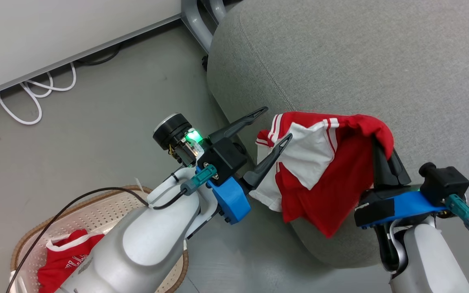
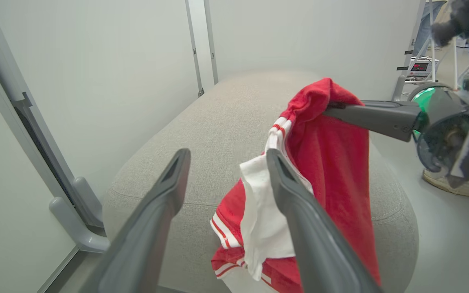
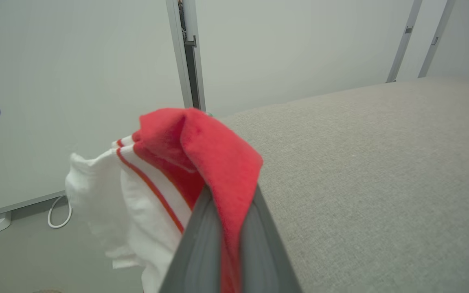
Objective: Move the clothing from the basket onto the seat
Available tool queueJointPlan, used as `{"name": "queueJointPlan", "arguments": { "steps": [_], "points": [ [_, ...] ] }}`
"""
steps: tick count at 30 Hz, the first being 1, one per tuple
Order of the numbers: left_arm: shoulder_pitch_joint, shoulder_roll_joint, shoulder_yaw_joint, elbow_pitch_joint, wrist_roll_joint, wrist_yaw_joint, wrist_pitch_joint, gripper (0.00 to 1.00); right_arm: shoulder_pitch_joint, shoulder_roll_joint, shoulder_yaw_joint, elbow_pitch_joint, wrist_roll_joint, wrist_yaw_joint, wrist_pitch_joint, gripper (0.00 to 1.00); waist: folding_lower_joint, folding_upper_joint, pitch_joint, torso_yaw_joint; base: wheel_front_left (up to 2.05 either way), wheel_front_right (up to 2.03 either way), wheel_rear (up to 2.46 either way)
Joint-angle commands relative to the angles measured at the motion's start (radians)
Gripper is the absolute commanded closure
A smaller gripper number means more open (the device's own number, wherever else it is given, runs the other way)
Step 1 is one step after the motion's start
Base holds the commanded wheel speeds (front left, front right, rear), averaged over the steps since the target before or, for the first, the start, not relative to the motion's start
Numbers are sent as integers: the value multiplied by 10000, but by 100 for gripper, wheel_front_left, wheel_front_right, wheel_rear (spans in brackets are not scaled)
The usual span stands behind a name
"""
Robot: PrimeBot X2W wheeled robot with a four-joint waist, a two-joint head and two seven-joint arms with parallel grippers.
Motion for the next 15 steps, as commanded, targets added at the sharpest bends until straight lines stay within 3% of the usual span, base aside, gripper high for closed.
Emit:
{"name": "queueJointPlan", "arguments": {
  "steps": [1,15],
  "points": [
    [65,92,-66,-37,-33,7,11,0,193,2,-46,-101,83,-7,-2,100,1,0,119,-76,0,0,0],
    [-256,278,-64,-366,-71,107,-5,0,-730,-1,-397,-826,-14,-7,-4,100,1,0,651,187,0,0,0]
  ]
}}
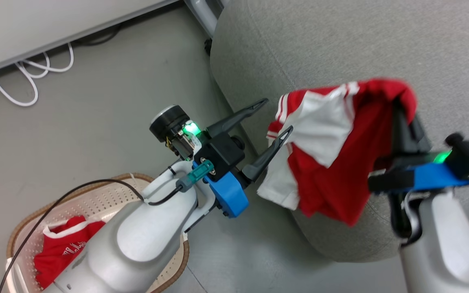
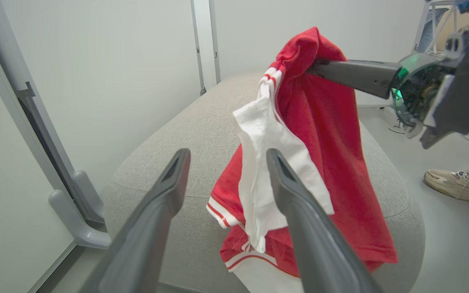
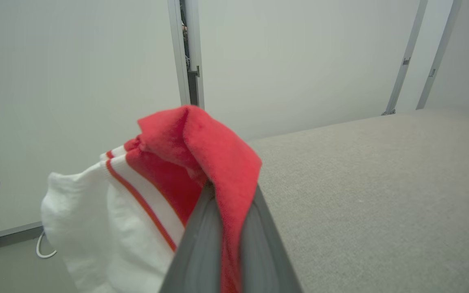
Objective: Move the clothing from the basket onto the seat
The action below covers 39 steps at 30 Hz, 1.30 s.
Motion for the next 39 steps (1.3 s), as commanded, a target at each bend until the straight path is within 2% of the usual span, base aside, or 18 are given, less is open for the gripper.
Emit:
{"name": "queueJointPlan", "arguments": {
  "steps": [1,6,10,18,23,28,35,39],
  "points": [
    [-128,106,60,-75,-1,62,-9,0,-377,-10,-141,-194,-93,-7,-4,100,0,0,197,98,0,0,0],
    [-360,390,139,-356,56,142,118,0,-1811,-12,-721,-781,-523,-7,-2,100,0,0,915,252,0,0,0],
    [-634,708,210,-647,146,169,342,0,-3183,-207,-1646,-1396,-664,-7,-2,100,0,0,1705,372,0,0,0],
    [-1235,1331,293,-1430,351,152,783,0,-5409,-1424,-3698,-1756,-523,-7,-1,100,0,0,3207,605,0,0,0],
    [-1583,1643,385,-1916,452,188,997,0,-6146,-2261,-4493,-1108,-316,-7,-1,100,0,0,3908,651,0,0,0],
    [-1813,1754,351,-2227,516,195,1141,0,-6081,-2582,-4982,30,-248,-7,0,100,0,0,4430,778,0,0,0],
    [-1889,1622,172,-2322,522,209,1103,0,-5879,-2009,-5409,1574,-761,-7,-2,100,0,0,4716,1059,0,0,0],
    [-1927,1590,129,-2313,497,235,1059,0,-5696,-1732,-5584,2305,-611,-7,-2,100,0,0,4781,1207,0,0,0]
  ]
}}
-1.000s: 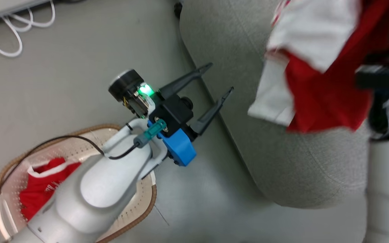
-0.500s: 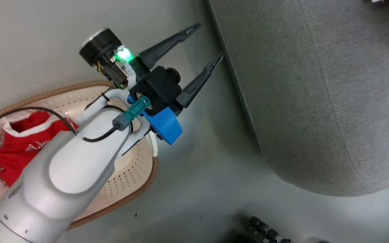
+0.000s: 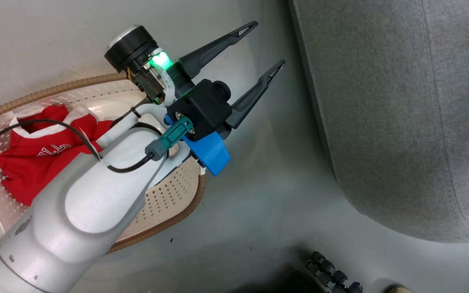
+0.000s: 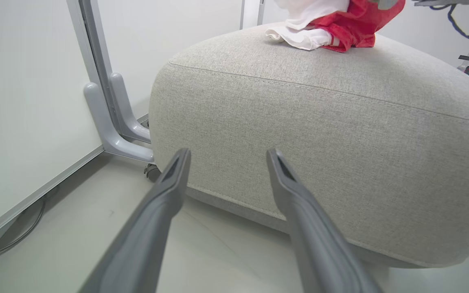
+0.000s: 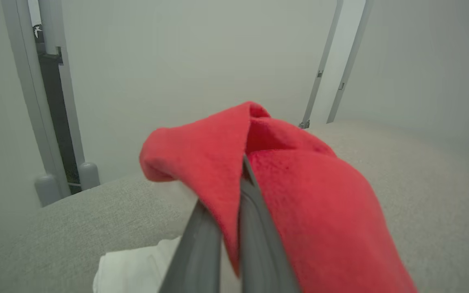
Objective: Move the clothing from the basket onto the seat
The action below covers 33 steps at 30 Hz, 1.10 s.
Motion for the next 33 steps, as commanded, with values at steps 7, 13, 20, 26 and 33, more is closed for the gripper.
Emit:
{"name": "queueJointPlan", "arguments": {
  "steps": [7,13,20,26,33],
  "points": [
    [-102,72,-38,89,-60,94,-169,0,453,238,52,973,120,-8,2,100,-1,0,-5,192,0,0,0],
    [70,57,-75,274,-140,161,-315,0,765,330,136,1023,-6,-8,0,0,-1,0,-384,171,0,0,0],
    [437,-261,-122,727,-380,289,-788,0,1939,495,383,405,-32,-8,2,0,-1,0,-1470,334,0,0,0],
    [1003,-463,64,1244,-723,497,-1165,0,3417,411,860,-165,-53,-7,0,0,-1,0,-2703,579,0,0,0],
    [2105,-378,904,1419,-1257,930,-1338,0,4847,487,1924,-1233,-83,-8,0,0,-1,0,-4101,922,0,0,0]
  ]
}}
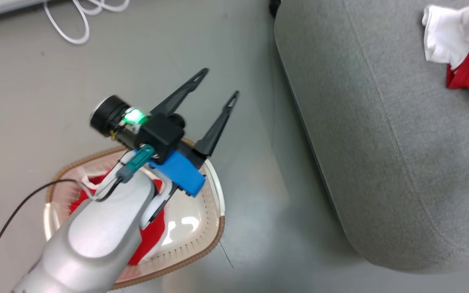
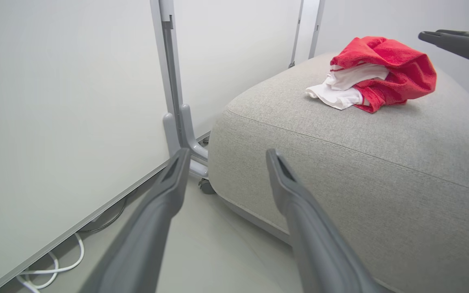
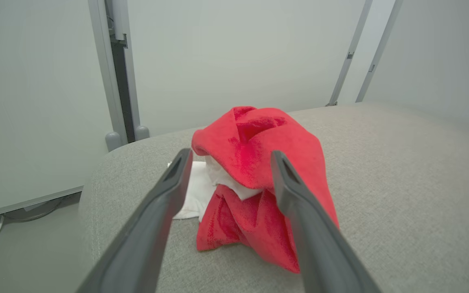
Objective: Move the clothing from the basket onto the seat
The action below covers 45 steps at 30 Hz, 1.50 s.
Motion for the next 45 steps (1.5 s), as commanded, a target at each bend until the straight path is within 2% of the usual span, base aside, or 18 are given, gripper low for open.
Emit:
{"name": "queueJointPlan", "arguments": {
  "steps": [1,9,16,23,28,36,45],
  "points": [
    [371,100,377,-166,-91,156,-77,0,410,62,273,-318,-7,-10,0,0,2,-1,-858,377,0,0,0],
    [2004,223,2093,-870,-179,530,-74,0,1307,291,1391,-1427,84,-10,0,0,2,-1,-1924,1023,0,0,0],
    [3595,4,3872,-1307,-10,628,-70,0,2000,492,2659,-1981,197,-10,-2,0,2,-1,-2862,1694,0,0,0],
    [5049,-362,5278,-1575,393,406,-70,0,2749,659,3658,-2340,415,-10,0,0,2,-1,-3654,2246,0,0,0],
    [5887,-725,5937,-1663,768,87,-71,0,3413,772,4048,-2458,575,-9,0,0,2,-1,-4065,2505,0,0,0],
    [6647,-1364,6513,-1563,1274,-397,-70,0,4599,1040,4060,-2470,872,-10,-1,0,2,-1,-4537,2928,0,0,0],
    [7077,-1714,6836,-1321,1699,-754,-70,0,5345,1251,3908,-2465,753,-9,0,0,2,-1,-4819,3042,0,0,0]
  ]
}}
